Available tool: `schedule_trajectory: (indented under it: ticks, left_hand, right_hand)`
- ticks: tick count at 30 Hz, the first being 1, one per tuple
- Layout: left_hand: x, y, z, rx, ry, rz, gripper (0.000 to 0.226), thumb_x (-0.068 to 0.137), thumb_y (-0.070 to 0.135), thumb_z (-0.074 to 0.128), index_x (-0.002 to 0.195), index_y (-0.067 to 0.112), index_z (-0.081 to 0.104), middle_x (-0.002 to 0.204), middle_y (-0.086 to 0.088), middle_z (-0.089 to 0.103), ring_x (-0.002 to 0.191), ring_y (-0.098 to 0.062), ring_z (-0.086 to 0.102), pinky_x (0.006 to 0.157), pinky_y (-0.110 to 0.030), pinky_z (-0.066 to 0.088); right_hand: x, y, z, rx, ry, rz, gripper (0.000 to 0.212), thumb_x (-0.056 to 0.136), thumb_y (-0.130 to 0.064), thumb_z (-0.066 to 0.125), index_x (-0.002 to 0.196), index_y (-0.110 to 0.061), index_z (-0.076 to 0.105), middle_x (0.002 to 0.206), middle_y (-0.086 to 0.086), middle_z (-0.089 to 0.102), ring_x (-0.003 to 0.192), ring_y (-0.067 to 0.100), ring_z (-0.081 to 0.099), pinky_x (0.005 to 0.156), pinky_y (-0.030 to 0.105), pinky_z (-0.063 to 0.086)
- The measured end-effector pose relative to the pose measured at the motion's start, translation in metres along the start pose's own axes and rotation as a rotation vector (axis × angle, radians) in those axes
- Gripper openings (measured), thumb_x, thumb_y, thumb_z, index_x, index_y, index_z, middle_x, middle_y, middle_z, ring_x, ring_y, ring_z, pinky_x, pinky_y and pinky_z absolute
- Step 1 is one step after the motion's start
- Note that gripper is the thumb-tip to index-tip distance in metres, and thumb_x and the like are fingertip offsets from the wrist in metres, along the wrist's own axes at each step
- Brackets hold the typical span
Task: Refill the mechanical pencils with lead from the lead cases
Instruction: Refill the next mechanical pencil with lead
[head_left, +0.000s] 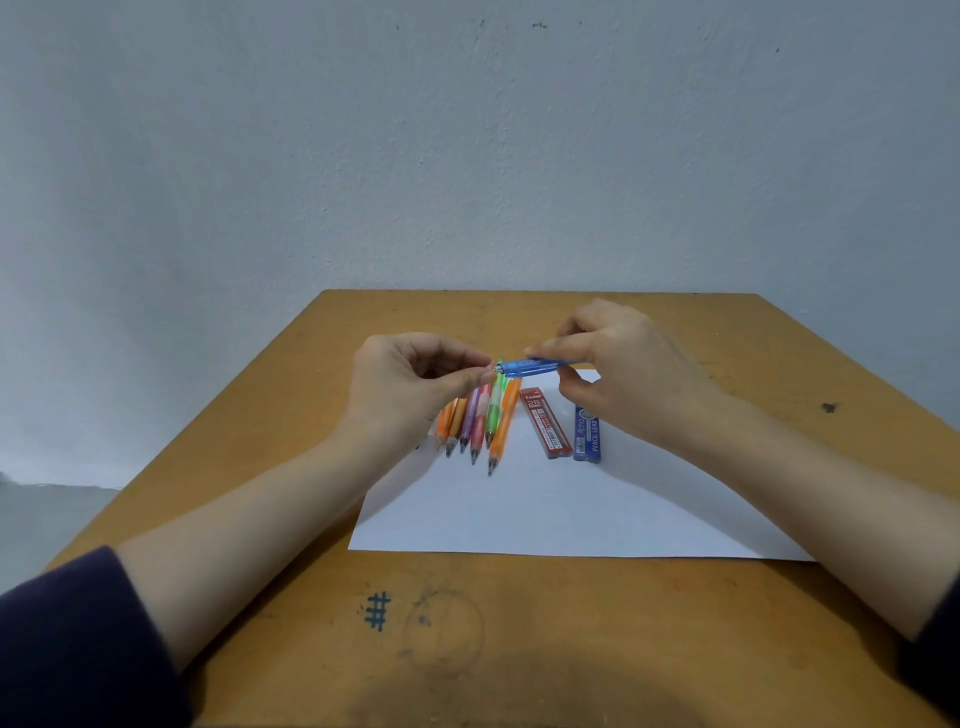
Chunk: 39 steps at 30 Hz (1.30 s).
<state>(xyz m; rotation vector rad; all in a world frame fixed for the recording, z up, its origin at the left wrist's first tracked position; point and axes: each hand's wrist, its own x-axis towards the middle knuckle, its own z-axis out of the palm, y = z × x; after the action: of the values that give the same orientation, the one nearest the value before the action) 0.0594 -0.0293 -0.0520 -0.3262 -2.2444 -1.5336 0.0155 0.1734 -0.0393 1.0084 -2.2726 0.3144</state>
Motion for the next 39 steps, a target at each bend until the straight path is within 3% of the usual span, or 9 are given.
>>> schedule_trajectory:
  ticks: [15, 21, 29, 39]
  left_hand:
    - [0.0023, -0.0031, -0.0017, 0.108, 0.028, 0.115, 0.022, 0.075, 0.015, 0.076, 0.074, 0.034, 0.066, 0.075, 0.020, 0.067, 0.076, 0.005, 0.065, 0.061, -0.007, 0.049]
    - [0.0020, -0.0057, -0.0027, 0.107, 0.015, 0.159, 0.023, 0.075, 0.015, 0.076, 0.080, 0.035, 0.066, 0.080, 0.016, 0.069, 0.079, -0.003, 0.068, 0.068, -0.019, 0.056]
    - [0.0025, -0.0063, -0.0031, 0.106, 0.005, 0.163, 0.026, 0.076, 0.014, 0.076, 0.081, 0.037, 0.066, 0.084, 0.017, 0.070, 0.082, -0.005, 0.068, 0.071, -0.025, 0.058]
    - [0.0047, -0.0087, -0.0054, 0.132, 0.007, 0.186, 0.028, 0.082, 0.015, 0.071, 0.084, 0.042, 0.065, 0.081, 0.026, 0.066, 0.085, 0.005, 0.066, 0.071, -0.012, 0.053]
  right_hand:
    - [-0.0001, -0.0023, -0.0001, -0.024, 0.011, -0.033, 0.024, 0.077, -0.008, 0.065, 0.099, -0.010, 0.075, 0.074, 0.008, 0.062, 0.067, 0.024, 0.054, 0.053, 0.031, 0.040]
    - [-0.0001, -0.0020, 0.0001, -0.042, 0.015, -0.024, 0.025, 0.076, -0.004, 0.070, 0.100, -0.010, 0.075, 0.074, 0.008, 0.062, 0.067, 0.024, 0.055, 0.054, 0.029, 0.038]
    - [0.0002, 0.0013, 0.0010, -0.002, 0.053, -0.009, 0.030, 0.075, -0.011, 0.058, 0.099, -0.012, 0.075, 0.074, 0.007, 0.063, 0.067, 0.025, 0.057, 0.053, 0.032, 0.045]
    - [0.0014, 0.0033, 0.0011, 0.005, 0.075, 0.027, 0.031, 0.073, -0.011, 0.057, 0.098, -0.012, 0.076, 0.073, 0.006, 0.064, 0.064, 0.025, 0.057, 0.055, 0.030, 0.044]
